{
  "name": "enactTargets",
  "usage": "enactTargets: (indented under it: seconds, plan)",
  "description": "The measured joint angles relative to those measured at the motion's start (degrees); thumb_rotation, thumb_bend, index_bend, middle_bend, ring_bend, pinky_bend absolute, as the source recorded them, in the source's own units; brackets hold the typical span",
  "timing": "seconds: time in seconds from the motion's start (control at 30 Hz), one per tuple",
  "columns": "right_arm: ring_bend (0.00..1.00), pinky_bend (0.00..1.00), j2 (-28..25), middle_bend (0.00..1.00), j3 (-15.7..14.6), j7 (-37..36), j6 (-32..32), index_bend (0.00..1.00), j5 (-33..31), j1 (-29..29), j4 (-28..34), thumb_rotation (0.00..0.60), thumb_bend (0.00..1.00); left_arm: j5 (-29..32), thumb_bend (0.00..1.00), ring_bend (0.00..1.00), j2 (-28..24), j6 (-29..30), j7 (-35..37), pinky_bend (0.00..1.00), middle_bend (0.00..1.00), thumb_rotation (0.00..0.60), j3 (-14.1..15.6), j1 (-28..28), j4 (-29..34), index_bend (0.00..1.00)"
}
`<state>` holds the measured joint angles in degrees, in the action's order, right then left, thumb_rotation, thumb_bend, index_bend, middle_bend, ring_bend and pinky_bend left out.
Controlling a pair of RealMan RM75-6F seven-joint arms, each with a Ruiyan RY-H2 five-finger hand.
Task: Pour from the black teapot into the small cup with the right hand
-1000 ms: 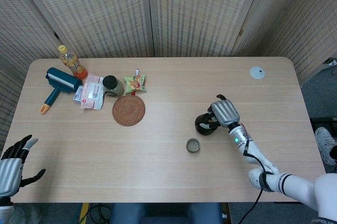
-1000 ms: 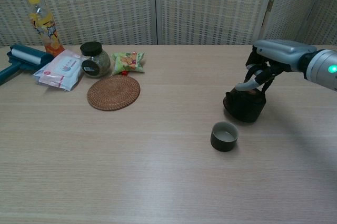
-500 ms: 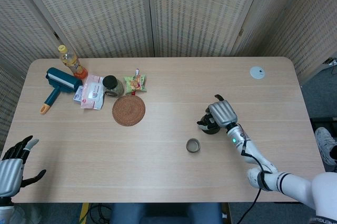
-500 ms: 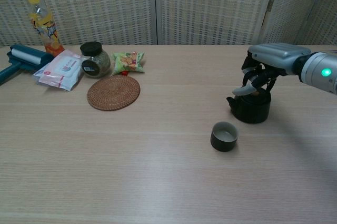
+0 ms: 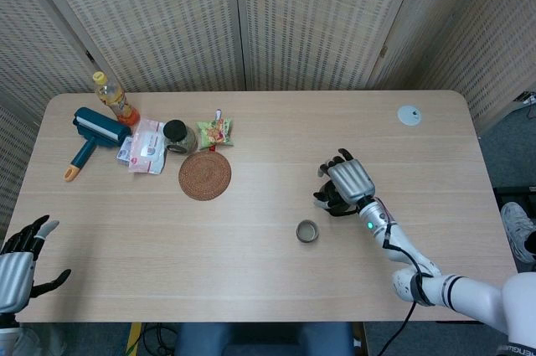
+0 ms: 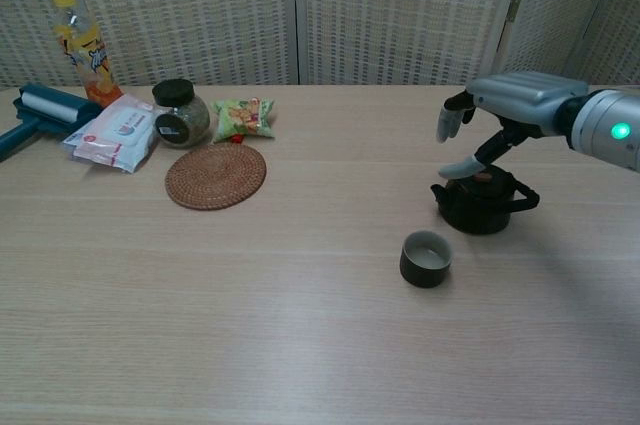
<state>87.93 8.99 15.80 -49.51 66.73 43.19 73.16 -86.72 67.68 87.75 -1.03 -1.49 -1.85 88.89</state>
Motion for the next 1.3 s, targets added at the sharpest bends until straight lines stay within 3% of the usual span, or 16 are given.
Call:
enactTargets:
  seconds: [0.07,0.17,0.23,0.4,0.77,1.3]
  plan:
    - [0.2,0.11,-1.0,0.29,0.0,0.6,-1.0,0.33,0.2,-0.3,1.5,0.34,0.0,0.1,0.19,0.14,-0.2,0.0,-0.1,0.17,0.09,0.6,-0.2,-0.1,0.1,0.16]
    - [0.2,0.12,-3.0,0.29,0.0,2.3,-3.1,0.33,0.6,-1.0,4.5,0.518,0.01,0.2,0.19,0.14,-0.4,-0.2,-0.2,0.17,0.09,0.6,-0.4,-0.4,0.3,0.16]
    - [0.2,0.15,-4.7,0.29,-0.1,3.6,-5.2,0.33,0.9,-1.9,7.1,0.598,0.06,0.2,0.19,0.14,-0.4,-0.3,-0.3,0.17,0.09,0.6,-0.5,-0.6,0.3,0.16]
    - [0.2,0.2,-8.9,0.3,-0.9,5.7,-11.5,0.33,1.9,-5.6,13.2,0.6,0.14,0.4,0.19,0.14,-0.5,-0.9,-0.4,0.17,0.09,0.6,-0.9,-1.1,0.3,0.16]
    - [0.2,0.2,-16.3,0.3,-4.4,4.6,-27.2,0.33,6.1,-17.8,20.2,0.6,0.14,-0.1,0.19,0.14,-0.2,-2.3,-1.3,0.17,0.09,0.6,-1.2,-2.8,1.1,0.16]
    - [0.19,0.2,-21.3,0.29,-10.1,-8.3,-43.0,0.31,15.8,-33.9,23.6,0.6,0.14,-0.7,0.19,0.14,0.5,-2.7,-2.9,0.17,0.09,0.6,-1.2,-3.8,3.9,0.16]
